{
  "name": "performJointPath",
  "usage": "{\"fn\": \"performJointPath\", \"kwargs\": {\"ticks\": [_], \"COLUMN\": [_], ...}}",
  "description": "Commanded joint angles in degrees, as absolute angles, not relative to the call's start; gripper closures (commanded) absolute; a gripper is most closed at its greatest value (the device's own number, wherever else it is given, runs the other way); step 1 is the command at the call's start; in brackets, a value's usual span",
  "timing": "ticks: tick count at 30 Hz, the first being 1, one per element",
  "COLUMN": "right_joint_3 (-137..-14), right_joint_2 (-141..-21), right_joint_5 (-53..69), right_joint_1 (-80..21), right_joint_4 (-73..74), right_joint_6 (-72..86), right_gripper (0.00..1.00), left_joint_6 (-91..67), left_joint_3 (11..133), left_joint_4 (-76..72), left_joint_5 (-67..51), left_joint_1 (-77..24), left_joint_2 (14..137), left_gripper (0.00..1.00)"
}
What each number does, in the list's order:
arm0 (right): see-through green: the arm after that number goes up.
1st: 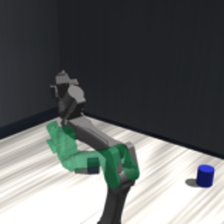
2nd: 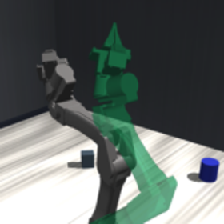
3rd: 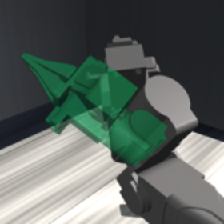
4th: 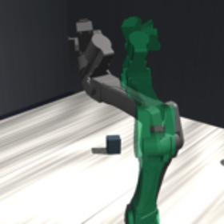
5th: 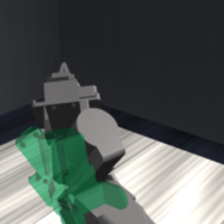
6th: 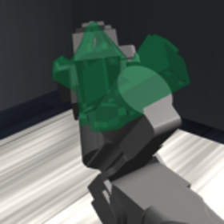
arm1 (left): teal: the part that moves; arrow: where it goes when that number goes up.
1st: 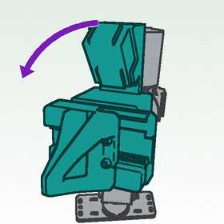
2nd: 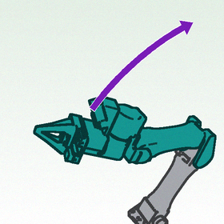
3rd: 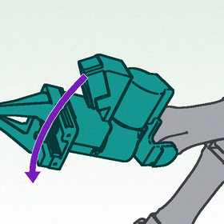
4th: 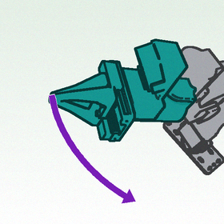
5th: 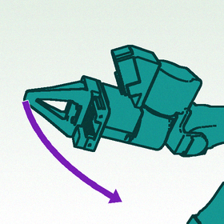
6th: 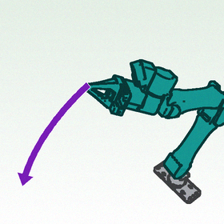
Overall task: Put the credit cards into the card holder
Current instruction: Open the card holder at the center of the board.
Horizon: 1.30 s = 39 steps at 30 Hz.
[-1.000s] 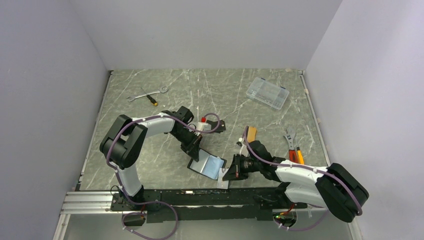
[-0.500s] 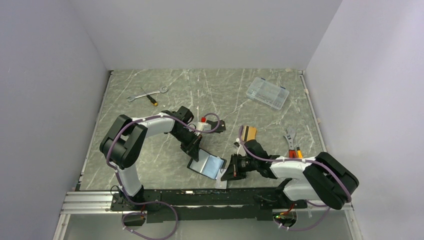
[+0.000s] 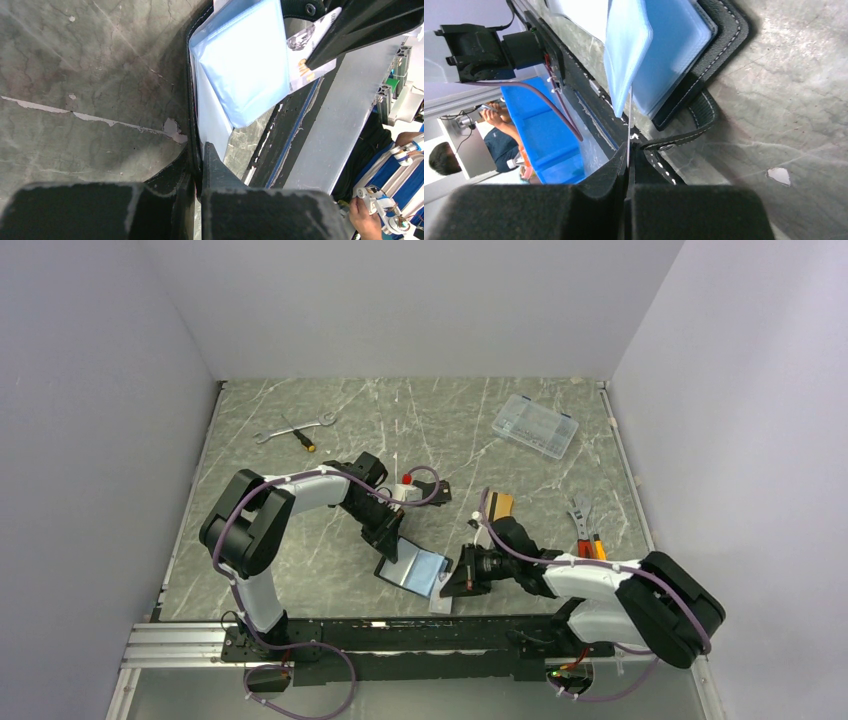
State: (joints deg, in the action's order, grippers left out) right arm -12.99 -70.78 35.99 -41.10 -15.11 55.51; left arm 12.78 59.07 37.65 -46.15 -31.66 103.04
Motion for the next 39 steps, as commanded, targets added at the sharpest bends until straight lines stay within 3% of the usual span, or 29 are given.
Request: {"fn": "performJointPath", "kwargs": {"ticks": [1, 11, 39], "right_joint_3": [-14.4, -15.5, -21.8], "right_joint_2": [-66.7, -60.3, -83.3], "right_joint_5": [34.8, 32.0, 33.8], "right_joint_1": [-40.9, -40.8, -39.9], "right_joint_4": [-11.2, -1.8, -12.4], "right_joint_6": [54.5, 52.1, 52.9], "right_gripper": [1.00, 1.00, 1.00], "left_joint_6": [13.7, 13.9, 14.0], "left_joint_3": [60.8, 60.6, 60.7], "left_joint_4": [38.1, 38.1, 38.2], "left_joint_5": [-46.1, -45.8, -46.7], "left_joint_1": [-31.3, -31.3, -31.3], "left_joint_2": [102.9, 102.5, 102.5], "left_gripper": [1.00, 1.00, 1.00]}}
